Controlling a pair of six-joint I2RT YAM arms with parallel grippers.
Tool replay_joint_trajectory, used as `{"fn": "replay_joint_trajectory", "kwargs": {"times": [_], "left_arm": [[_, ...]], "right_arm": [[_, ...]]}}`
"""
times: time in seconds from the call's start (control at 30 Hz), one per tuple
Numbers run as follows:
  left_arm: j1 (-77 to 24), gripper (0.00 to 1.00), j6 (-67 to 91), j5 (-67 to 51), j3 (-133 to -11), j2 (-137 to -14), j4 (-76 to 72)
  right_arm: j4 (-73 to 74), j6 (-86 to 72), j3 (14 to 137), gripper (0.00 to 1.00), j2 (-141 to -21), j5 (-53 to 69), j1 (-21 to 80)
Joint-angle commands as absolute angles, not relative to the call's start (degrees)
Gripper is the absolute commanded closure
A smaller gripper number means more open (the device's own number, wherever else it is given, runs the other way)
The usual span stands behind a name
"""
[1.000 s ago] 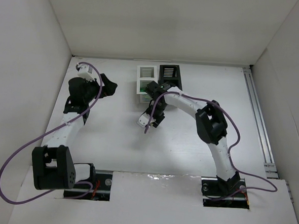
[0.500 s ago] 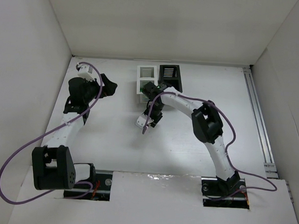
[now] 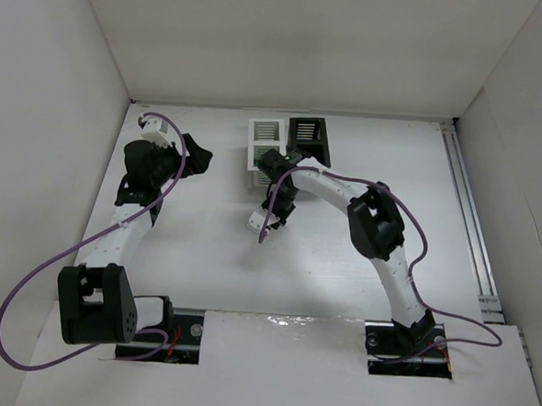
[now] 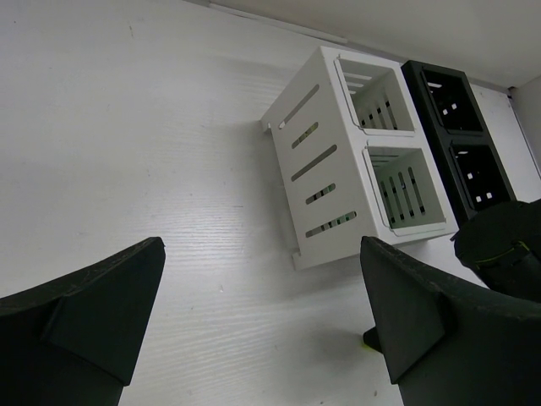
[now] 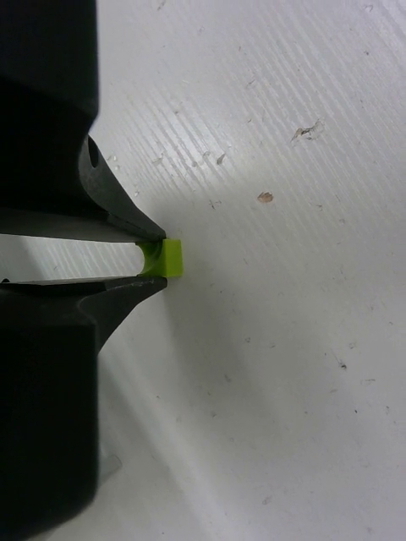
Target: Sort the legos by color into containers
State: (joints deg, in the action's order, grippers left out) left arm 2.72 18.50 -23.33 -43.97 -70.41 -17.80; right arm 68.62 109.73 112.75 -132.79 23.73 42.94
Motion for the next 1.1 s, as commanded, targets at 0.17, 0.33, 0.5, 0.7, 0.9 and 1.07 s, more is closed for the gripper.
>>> {"fn": "replay_joint_trajectory", "kwargs": {"times": [0.17, 0.33, 0.5, 0.7, 0.9, 1.07], "left_arm": [[3.1, 0.0, 16.8, -22.9, -46.2, -68.4, -20.0], [3.1, 0.0, 15.7, -21.9, -48.7, -68.9, -17.1], [1.2, 0.0, 15.0, -21.0, -53.3, -70.0, -15.1], [1.1, 0.0, 15.6, -20.4, -58.8, -72.9, -13.5], [0.6, 0.0, 17.3, -20.4, -66.1, -78.1, -6.6], [0.6, 0.0, 17.3, -19.9, -64.3, -76.7, -9.8]], "right_arm": [[67.9, 104.9, 107.6, 0.93, -119.9, 33.7, 42.3], [56.9, 95.5, 99.5, 1.0, -107.0, 39.8, 41.1], [19.6, 55.1, 88.3, 1.0, -94.8, 38.7, 41.0], [7.0, 27.5, 95.5, 1.0, -101.9, 26.7, 39.6], [0.5, 7.7, 111.0, 1.0, -114.2, 17.1, 35.8], [-0.1, -0.7, 122.2, 1.0, -125.4, 12.6, 34.6]]}}
